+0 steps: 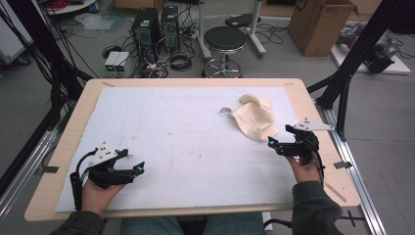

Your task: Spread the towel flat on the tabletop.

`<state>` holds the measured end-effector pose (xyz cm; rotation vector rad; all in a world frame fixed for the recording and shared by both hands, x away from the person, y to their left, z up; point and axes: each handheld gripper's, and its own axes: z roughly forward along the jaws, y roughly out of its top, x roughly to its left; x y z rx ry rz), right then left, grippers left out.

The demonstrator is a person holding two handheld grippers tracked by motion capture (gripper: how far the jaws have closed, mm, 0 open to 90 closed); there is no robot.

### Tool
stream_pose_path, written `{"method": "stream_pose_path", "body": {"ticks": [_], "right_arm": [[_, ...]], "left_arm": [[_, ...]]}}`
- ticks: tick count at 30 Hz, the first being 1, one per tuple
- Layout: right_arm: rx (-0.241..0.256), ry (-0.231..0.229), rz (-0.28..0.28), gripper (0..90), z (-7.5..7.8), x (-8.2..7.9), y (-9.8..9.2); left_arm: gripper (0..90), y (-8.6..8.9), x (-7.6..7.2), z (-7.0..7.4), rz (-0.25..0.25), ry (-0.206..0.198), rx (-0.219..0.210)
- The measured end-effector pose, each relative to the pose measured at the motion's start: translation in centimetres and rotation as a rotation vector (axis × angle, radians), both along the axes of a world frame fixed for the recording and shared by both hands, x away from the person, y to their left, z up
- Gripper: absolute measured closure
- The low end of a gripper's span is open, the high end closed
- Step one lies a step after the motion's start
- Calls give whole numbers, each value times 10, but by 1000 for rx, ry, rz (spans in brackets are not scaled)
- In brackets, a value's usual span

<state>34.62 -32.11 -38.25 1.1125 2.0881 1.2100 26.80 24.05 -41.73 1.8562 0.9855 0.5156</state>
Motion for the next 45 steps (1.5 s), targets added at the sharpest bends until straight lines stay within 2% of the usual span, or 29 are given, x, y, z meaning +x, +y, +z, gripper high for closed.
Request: {"method": "stream_pose_path", "body": {"ticks": [4, 8, 11, 15, 18, 20, 22, 25, 27, 29, 36, 38, 39, 40, 42, 43, 45], "right_arm": [[-13, 11, -18, 159, 10, 20, 1], [-12, 6, -30, 167, 14, 32, 2], [5, 9, -49, 190, 16, 47, 4], [1, 14, -68, 222, 14, 56, 8], [-16, 18, -89, 253, 7, 66, 11], [-8, 53, -111, 283, -2, 76, 11], [-11, 61, -121, 284, -5, 79, 11], [-12, 101, -129, 328, -16, 88, 16], [-17, 103, -126, 338, -18, 90, 17], [-53, 129, -135, 360, -25, 93, 23], [-65, 174, -141, 395, -37, 101, 28], [-78, 189, -134, 458, -43, 104, 32], [-78, 189, -134, 458, -43, 104, 32], [-77, 196, -135, 504, -46, 105, 33], [-77, 202, -135, 524, -48, 106, 32], [-66, 219, -146, 580, -52, 109, 31], [-62, 225, -146, 605, -52, 109, 31]], "left_arm": [[214, 0, 1, 0, 1, -1, -3], [214, -1, 2, 0, -2, 0, 4], [214, -2, 2, 0, -2, 1, 0], [214, -2, 3, -1, -2, 2, 3], [214, -2, 4, -1, -2, 3, 5], [214, -2, 4, -1, -2, 2, 1], [214, -2, 4, -1, -2, 4, 6], [214, -2, 5, -1, -4, 4, 10], [214, -2, 5, -1, -3, 5, 9], [214, -2, 5, -1, -4, 4, 9], [218, -4, 5, -2, -12, 14, 20], [218, -4, 5, -2, -14, 12, 21], [218, -4, 5, -2, -12, 12, 21], [219, -4, 5, -2, -13, 12, 24], [218, -4, 5, -3, -13, 11, 25], [219, -4, 5, -2, -10, 10, 23], [218, -4, 5, -2, -12, 11, 20]]}}
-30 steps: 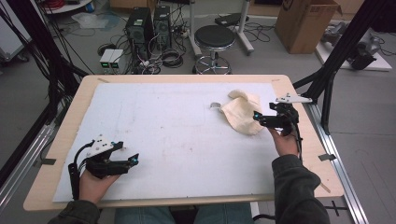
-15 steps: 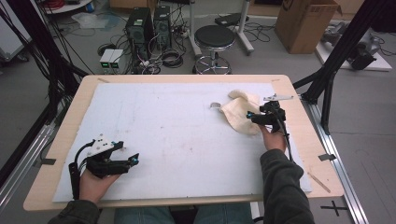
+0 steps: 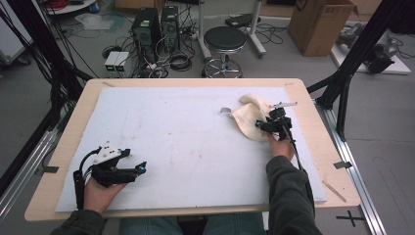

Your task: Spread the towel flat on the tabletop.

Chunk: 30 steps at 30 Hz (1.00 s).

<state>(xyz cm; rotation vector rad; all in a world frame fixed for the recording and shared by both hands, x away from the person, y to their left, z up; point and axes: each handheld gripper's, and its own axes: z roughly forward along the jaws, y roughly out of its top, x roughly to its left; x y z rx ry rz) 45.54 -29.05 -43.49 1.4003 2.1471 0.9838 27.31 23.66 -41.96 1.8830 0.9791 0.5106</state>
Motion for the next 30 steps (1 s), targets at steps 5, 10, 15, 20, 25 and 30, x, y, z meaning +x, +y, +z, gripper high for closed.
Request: {"method": "stream_pose_path", "body": {"ticks": [5, 10, 15, 20, 25, 30], "right_arm": [[20, 7, 2, 801, -1, 0, -2], [48, -36, 31, 833, 10, -6, -1], [92, -69, 48, 836, 19, -12, -4], [108, -95, 78, 838, 28, -18, -6], [145, -142, 113, 839, 40, -26, -9], [186, -183, 139, 839, 49, -33, -10]], "left_arm": [[219, 0, 0, 0, 2, -1, 4], [219, 3, -2, 1, 7, -5, 5], [219, 3, -3, 1, 11, -6, 1], [219, 2, -3, 1, 9, -6, 2], [219, 1, -2, 2, 2, -14, -2], [218, 1, -2, 2, 4, -16, -6]]}}
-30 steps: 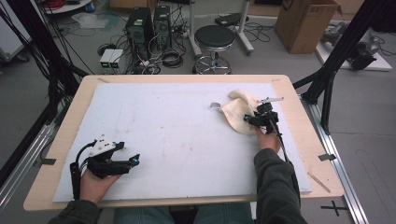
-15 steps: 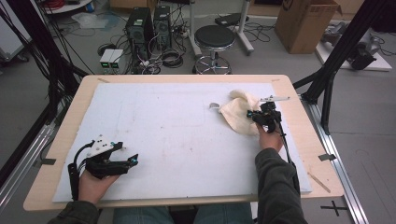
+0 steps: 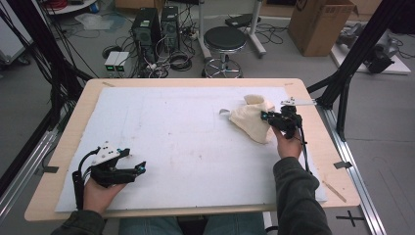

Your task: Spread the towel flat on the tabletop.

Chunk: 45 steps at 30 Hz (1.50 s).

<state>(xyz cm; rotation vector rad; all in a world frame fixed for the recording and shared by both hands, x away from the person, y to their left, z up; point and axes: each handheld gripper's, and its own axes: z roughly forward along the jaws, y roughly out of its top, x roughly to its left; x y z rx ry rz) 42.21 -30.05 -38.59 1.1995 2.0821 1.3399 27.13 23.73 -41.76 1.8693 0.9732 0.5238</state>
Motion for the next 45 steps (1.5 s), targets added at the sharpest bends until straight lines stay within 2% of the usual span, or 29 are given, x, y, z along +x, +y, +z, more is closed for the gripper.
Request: {"method": "stream_pose_path", "body": {"ticks": [7, 11, 15, 16, 20, 24, 33, 38, 42, 45], "right_arm": [[-10, -29, 55, 840, 22, -9, 12], [-14, -58, 106, 840, 35, -12, 26], [-8, -63, 138, 840, 40, -14, 35], [-9, -69, 159, 839, 43, -16, 42], [-3, -82, 190, 839, 47, -19, 53], [25, -80, 258, 839, 49, -22, 67], [32, -79, 345, 839, 51, -27, 97], [42, -97, 391, 838, 55, -29, 113], [36, -95, 441, 838, 58, -33, 128], [3, -89, 473, 837, 56, -34, 142]], "left_arm": [[219, 0, 0, 1, 0, -6, -10], [219, 0, -1, 1, 1, -6, -12], [219, 1, -1, 1, 3, -6, -12], [219, 1, -1, 1, 1, -7, -10], [219, 1, -1, 1, 0, -7, -10], [222, 0, -1, 1, 1, -7, -12], [222, 1, -1, 2, 2, -12, -17], [222, 1, -1, 2, 2, -17, -18], [221, 1, -1, 3, -1, -21, -21], [222, 1, -2, 4, 2, -25, -24]]}}
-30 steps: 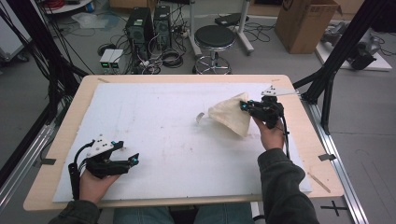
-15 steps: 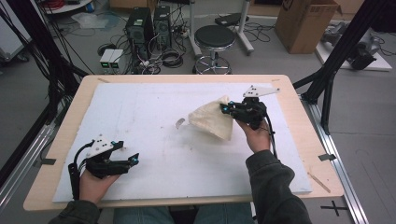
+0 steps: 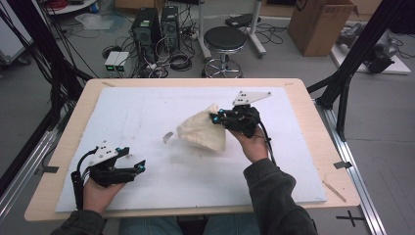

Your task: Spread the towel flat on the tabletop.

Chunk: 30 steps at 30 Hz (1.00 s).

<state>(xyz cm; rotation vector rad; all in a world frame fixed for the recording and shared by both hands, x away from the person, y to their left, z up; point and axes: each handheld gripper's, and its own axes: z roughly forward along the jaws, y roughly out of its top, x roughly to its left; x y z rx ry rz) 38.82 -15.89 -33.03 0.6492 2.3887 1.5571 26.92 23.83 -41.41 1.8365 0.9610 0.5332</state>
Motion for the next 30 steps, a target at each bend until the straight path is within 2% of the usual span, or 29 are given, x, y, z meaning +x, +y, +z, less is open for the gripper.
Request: {"method": "stream_pose_path", "body": {"ticks": [4, 7, 9, 10, 11, 12, 13, 15, 19, 22, 24, 26, 30], "right_arm": [[-50, 34, 24, 835, -12, 3, 15], [-59, 57, 33, 833, -24, 6, 24], [-94, 74, 41, 833, -34, 8, 32], [-99, 83, 36, 831, -43, 10, 36], [-99, 83, 36, 831, -43, 10, 36], [-112, 120, 31, 821, -51, 13, 39], [-112, 120, 31, 821, -51, 13, 39], [-151, 141, 27, 816, -59, 17, 44], [-175, 163, 17, 808, -70, 22, 50], [-213, 203, 15, 772, -82, 27, 55], [-213, 200, 15, 752, -82, 28, 55], [-207, 194, 11, 689, -80, 27, 55], [-170, 169, 12, 591, -68, 22, 47]], "left_arm": [[222, 0, 0, 0, 0, -3, -5], [222, 1, 0, 1, -1, -4, -4], [222, 1, 0, 1, -3, -4, -3], [223, 1, -1, 1, -2, -6, -4], [223, 1, -1, 1, -2, -6, -4], [223, 1, -1, 1, -3, -5, -2], [223, 1, -1, 1, -4, -5, -3], [224, 1, -2, 2, -2, -6, -9], [224, 2, -2, 2, -5, -6, -7], [225, -1, -2, 2, -8, -6, -14], [226, -2, -1, 2, -13, -6, -20], [230, -4, 0, 4, -21, -8, -20], [255, -11, 1, 8, -49, -18, -7]]}}
